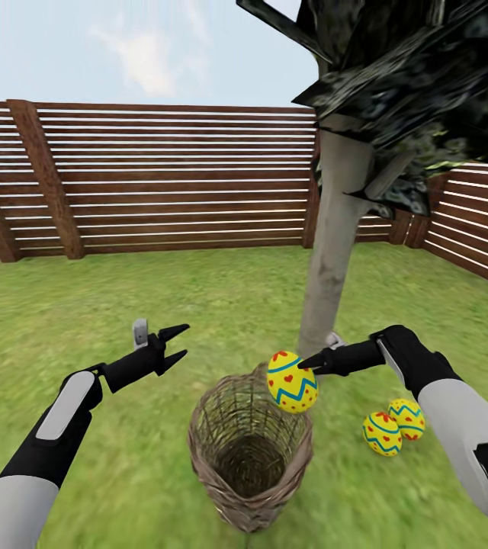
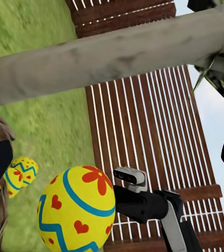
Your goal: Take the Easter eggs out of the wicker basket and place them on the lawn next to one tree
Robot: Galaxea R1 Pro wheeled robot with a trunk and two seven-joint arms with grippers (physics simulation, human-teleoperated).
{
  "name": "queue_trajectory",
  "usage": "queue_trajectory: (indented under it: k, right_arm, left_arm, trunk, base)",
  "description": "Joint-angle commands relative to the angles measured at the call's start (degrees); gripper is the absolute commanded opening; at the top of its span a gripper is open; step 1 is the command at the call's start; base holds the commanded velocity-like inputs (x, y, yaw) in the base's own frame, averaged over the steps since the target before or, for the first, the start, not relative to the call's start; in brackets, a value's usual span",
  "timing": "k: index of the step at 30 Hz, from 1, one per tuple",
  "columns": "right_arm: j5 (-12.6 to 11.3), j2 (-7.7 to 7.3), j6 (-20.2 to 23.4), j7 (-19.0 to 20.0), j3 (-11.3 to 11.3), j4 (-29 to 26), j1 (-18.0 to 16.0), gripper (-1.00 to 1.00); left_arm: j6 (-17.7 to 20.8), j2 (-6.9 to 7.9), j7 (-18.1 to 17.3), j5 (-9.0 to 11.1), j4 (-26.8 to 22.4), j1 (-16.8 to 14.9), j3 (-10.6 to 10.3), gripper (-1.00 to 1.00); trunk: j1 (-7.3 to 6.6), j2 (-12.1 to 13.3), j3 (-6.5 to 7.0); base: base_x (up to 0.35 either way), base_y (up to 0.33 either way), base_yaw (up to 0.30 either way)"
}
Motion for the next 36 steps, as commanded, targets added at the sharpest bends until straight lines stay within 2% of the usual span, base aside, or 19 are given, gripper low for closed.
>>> queue_trajectory:
  k: [1, 8, 12, 16, 18, 20, 29, 31, 33, 36]
  right_arm:
    - [0.5, -0.04, 0.3, 0.5, 0.1, -0.1, 0.0, -1.00]
    - [0.5, -0.10, 0.3, 0.5, 0.0, -0.1, 0.0, -1.00]
    - [0.5, -0.76, 0.3, 0.6, 0.0, -0.1, 0.0, -1.00]
    - [0.5, -1.39, 0.3, 0.5, -0.1, -0.1, 0.0, -1.00]
    - [0.5, -1.91, 0.3, 0.5, -1.7, -0.1, 0.0, -1.00]
    - [0.6, -2.29, 0.2, 0.1, -4.2, 0.0, 0.0, -1.00]
    - [0.8, -2.42, -1.2, -1.6, -4.9, 0.3, 0.0, -1.00]
    - [0.8, -2.38, -1.3, -5.1, -4.9, 0.3, 0.0, -1.00]
    - [0.8, -2.34, -1.3, -13.6, -5.1, 0.1, 0.0, -1.00]
    - [0.8, -2.01, -2.4, -25.3, -5.5, -0.1, 0.0, -1.00]
  left_arm:
    - [0.1, 0.03, -0.3, -0.2, 0.0, -0.1, -0.1, 1.00]
    - [0.1, 0.03, -0.3, -0.3, 0.0, -0.1, -0.1, 1.00]
    - [0.1, -0.01, -0.3, -0.3, 0.0, -0.1, -0.1, 1.00]
    - [0.1, -1.57, -0.1, -0.4, 0.1, -0.1, -0.1, 1.00]
    - [0.1, -1.79, 0.0, -0.5, 0.1, -0.1, -0.1, 1.00]
    - [0.1, -1.88, 0.0, -0.5, 0.2, -0.1, -0.1, 1.00]
    - [-0.7, -1.90, 0.1, -0.5, 0.3, -0.1, -0.1, 1.00]
    - [-0.8, -2.26, 0.1, -0.5, 0.3, -0.1, -0.1, 1.00]
    - [-0.8, -2.96, 0.1, -0.5, 0.3, -0.1, -0.1, 1.00]
    - [-0.8, -3.01, 0.1, -0.5, 0.3, -0.1, -0.1, 1.00]
  trunk:
    - [-0.02, 0.0, -0.06]
    - [-0.02, 0.0, -0.06]
    - [-0.02, 0.0, -0.06]
    - [-0.02, 0.0, -0.06]
    - [-0.02, 0.0, -0.06]
    - [-0.02, 0.0, -0.06]
    - [-0.02, 0.0, -0.06]
    - [-0.02, 0.0, -0.06]
    - [-0.02, 0.0, -0.06]
    - [-0.02, 0.0, -0.06]
  base:
    - [-0.041, -0.312, 0.000]
    - [-0.005, -0.325, 0.000]
    - [0.000, -0.327, 0.000]
    - [0.000, -0.327, 0.000]
    - [0.000, -0.327, 0.000]
    - [0.000, -0.327, 0.038]
    - [0.000, -0.327, 0.245]
    - [0.000, -0.327, 0.285]
    - [0.000, -0.151, 0.285]
    - [0.000, -0.013, 0.284]
